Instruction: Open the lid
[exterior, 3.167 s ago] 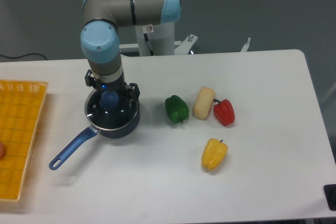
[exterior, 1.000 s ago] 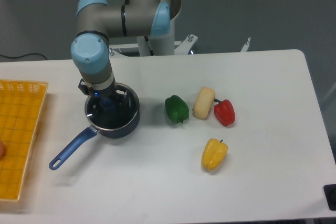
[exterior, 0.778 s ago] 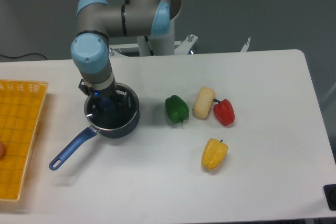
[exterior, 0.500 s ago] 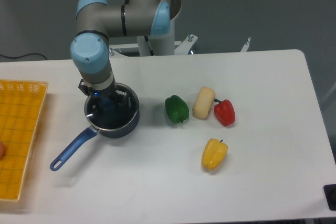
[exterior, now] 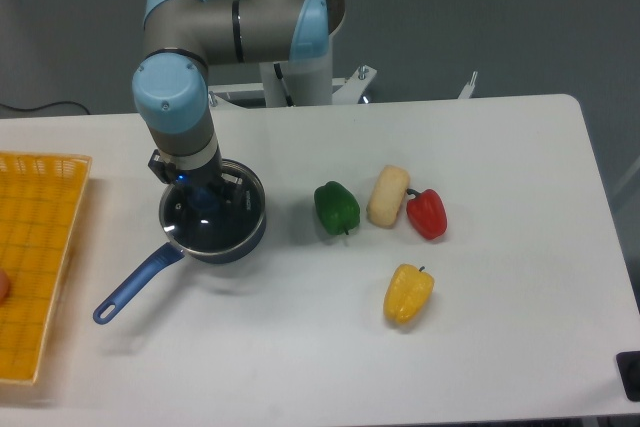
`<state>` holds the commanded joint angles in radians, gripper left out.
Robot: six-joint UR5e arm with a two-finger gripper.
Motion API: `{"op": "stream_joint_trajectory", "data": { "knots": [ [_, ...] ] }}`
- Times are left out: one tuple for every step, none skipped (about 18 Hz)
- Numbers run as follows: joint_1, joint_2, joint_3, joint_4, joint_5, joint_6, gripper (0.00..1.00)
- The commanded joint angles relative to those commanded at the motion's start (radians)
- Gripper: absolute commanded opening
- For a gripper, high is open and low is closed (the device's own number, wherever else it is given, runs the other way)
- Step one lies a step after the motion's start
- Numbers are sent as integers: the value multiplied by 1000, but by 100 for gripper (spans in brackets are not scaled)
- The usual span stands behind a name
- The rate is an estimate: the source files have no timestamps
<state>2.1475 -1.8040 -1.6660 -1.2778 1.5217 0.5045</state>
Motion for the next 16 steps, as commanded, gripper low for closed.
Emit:
{"op": "stream_joint_trajectory", "data": {
  "knots": [
    [5,0,6,0,2,11,52],
    [14,0,17,0,0,20,52],
    [17,0,28,-3,2,32,52],
    [18,0,32,-3,3,49,52],
    [26,2,34,-3,2,71,52],
    [28,3,34,-5,2,87,52],
    [29,3,34,-5,2,94,52],
    [31,2,37,-5,3,94,52],
    [29,-1,40,-5,3,94,52],
    [31,-3,43,-5,5,92,52],
    [29,-3,43,-3,5,94,52],
    [31,-3,43,-3,5,94,52],
    [31,-3,43,-3,6,94,52],
    [34,-2,43,-5,9,95,52],
    [37,-2,35,-2,8,97,52],
    [37,0,34,-3,9,97,52]
  ]
}}
